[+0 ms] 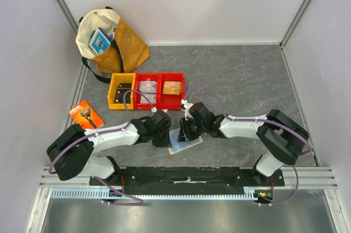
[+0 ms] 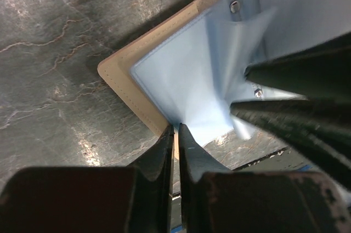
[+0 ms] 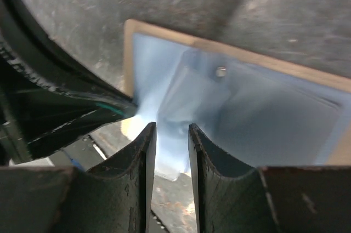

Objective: Take the credit cards out of the card holder
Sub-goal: Remove the credit card from the card holder.

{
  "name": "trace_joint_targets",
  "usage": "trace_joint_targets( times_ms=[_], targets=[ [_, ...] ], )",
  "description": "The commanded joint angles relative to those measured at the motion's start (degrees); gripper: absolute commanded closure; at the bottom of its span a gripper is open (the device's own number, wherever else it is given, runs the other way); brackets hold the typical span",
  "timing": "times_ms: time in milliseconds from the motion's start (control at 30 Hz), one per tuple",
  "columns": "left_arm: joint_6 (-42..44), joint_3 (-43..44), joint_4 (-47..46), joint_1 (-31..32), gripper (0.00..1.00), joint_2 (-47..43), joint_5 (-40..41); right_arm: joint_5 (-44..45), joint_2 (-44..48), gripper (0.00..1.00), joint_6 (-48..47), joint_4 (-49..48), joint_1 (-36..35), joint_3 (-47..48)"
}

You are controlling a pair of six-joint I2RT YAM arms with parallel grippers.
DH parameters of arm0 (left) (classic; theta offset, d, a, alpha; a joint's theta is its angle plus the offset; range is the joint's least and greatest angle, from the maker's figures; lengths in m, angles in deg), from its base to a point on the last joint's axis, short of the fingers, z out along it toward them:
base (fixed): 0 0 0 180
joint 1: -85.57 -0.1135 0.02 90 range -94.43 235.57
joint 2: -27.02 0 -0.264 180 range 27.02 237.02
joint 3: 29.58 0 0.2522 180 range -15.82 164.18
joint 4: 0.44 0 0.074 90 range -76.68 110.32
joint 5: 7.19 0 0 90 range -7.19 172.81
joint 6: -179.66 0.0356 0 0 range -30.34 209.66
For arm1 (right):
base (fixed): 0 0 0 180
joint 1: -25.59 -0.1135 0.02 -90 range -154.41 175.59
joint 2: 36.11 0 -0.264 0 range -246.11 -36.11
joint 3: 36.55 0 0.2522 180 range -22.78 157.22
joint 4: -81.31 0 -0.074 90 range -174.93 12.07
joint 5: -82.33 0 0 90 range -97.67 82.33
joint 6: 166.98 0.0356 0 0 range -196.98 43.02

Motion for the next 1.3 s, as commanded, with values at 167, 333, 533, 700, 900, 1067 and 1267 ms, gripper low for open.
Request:
trace_joint_targets(
  times_ms=[167,333,533,700,900,1067,1267],
  targets=[
    [-2.72,-2.03,-1.21,1.43,0.9,0.05,-0.33,-5.45,2.11,0.63,0.55,-1.3,-5.13,5.78],
    [-2.9,-2.29,-1.3,1.43,0.9,-0.13,-0.42,8.23,7.64,0.54,-3.49,8.8,-5.04,6.49],
    [-2.81,-2.2,-1.3,1.43,0.9,-0.3,-0.33,24.17,11.7,0.46,-4.81,16.2,-3.47,5.35],
    [-2.9,-2.29,-1.47,1.34,0.9,-0.48,-0.33,26.55,10.12,0.41,-4.81,17.52,-3.02,4.73],
    [-2.81,-2.11,-1.47,1.43,0.91,-0.3,-0.42,25.67,6.43,0.38,-4.64,17.0,-3.02,4.64],
    [-2.72,-2.11,-1.56,1.42,0.91,-0.04,-0.51,24.53,4.67,0.38,-4.64,16.21,-3.11,4.73],
    [-2.63,-2.03,-1.56,1.51,0.91,0.05,-0.51,22.86,4.14,0.41,-4.46,15.24,-3.11,4.47]
  ],
)
